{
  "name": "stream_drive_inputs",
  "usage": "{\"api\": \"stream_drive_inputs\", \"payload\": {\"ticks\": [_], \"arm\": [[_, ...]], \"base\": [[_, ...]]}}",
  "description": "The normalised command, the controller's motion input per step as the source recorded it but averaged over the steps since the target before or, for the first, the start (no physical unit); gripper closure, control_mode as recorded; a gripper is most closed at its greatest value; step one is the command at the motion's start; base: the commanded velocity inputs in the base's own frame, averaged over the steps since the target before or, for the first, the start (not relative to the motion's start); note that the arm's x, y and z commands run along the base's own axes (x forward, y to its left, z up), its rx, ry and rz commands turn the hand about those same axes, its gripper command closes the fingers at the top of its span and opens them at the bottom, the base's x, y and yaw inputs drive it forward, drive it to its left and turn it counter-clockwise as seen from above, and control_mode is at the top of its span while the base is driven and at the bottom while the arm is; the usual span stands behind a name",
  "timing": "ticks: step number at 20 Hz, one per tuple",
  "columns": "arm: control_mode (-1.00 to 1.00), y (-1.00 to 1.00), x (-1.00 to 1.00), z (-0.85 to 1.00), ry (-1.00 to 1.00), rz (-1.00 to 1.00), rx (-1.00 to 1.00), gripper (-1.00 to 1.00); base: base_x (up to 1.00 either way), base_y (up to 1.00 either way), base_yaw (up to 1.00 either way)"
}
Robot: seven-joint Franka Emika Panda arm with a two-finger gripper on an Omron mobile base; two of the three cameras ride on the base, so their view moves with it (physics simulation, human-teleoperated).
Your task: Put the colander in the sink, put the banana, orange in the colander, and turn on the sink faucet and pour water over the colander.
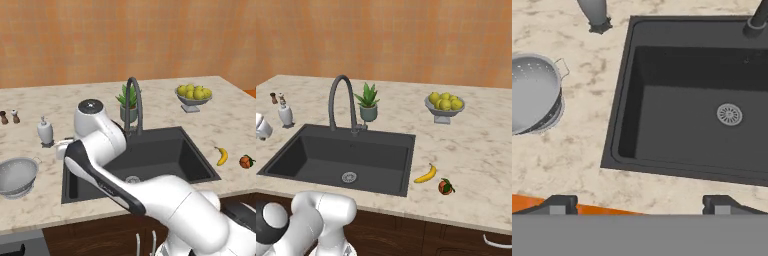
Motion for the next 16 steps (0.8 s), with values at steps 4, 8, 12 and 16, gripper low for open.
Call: {"api": "stream_drive_inputs", "payload": {"ticks": [4,8,12,16], "arm": [[-1.0,0.64,0.26,-0.32,0.17,0.0,0.01,-1.0],[-1.0,0.69,0.27,-0.33,0.17,0.0,0.0,-1.0],[-1.0,0.64,0.29,-0.33,0.18,0.0,0.0,-1.0],[-1.0,0.6,0.28,-0.32,0.18,0.0,0.0,-1.0]], "base": [[0.0,0.0,0.0],[0.0,0.0,0.0],[0.0,0.0,0.0],[0.0,0.0,0.0]]}}
